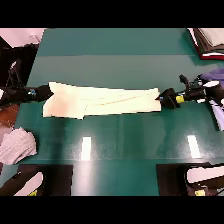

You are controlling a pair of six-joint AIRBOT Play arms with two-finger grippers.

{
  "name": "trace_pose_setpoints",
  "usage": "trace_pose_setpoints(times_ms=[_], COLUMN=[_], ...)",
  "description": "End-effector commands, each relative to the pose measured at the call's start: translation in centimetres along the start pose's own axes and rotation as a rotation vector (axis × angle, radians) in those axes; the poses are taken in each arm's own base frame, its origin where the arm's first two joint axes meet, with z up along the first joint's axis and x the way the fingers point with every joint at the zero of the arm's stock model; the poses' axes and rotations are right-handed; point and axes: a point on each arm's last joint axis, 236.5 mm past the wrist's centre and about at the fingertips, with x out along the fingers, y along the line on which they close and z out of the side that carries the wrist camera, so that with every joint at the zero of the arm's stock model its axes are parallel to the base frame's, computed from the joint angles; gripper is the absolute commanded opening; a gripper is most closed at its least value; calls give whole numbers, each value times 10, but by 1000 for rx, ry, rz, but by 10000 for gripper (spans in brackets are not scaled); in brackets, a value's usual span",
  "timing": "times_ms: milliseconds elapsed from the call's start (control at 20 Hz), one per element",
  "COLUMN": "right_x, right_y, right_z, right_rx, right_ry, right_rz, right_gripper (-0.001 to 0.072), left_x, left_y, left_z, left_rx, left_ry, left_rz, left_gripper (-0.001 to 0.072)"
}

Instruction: Fold the shirts.

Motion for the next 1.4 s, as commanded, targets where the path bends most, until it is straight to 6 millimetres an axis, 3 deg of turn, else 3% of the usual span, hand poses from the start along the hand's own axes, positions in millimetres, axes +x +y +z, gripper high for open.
trace_pose_setpoints(times_ms=[0,100,200,250,300,450,600,800,1000,1100,1200,1350], right_x=[23,33,39,39,38,14,-26,-70,-81,-79,-73,-53], right_y=[12,15,17,18,20,37,72,151,233,270,298,324], right_z=[14,22,25,25,25,30,27,18,2,-6,-14,-22], right_rx=[-29,-51,-76,-108,-124,-164,-244,-405,-574,-648,-716,-778], right_ry=[-26,-62,-74,-76,-79,-135,-174,-154,-154,-161,-150,-116], right_rz=[33,6,-6,-7,-6,1,31,84,115,136,155,180], right_gripper=[591,510,232,60,14,12,10,10,10,10,11,10], left_x=[0,-1,-1,-2,-2,7,36,98,166,194,213,220], left_y=[-2,-3,-5,-9,-15,-51,-105,-174,-243,-255,-253,-250], left_z=[-11,-17,-25,-27,-28,-35,-58,-70,-77,-82,-83,-76], left_rx=[2,1,-2,-11,-22,71,189,287,338,325,276,280], left_ry=[47,72,105,115,119,120,182,292,355,383,396,368], left_rz=[-10,-13,-23,-37,-62,-124,-198,-270,-350,-354,-340,-330], left_gripper=[32,24,24,24,23,22,22,22,23,22,23,23])
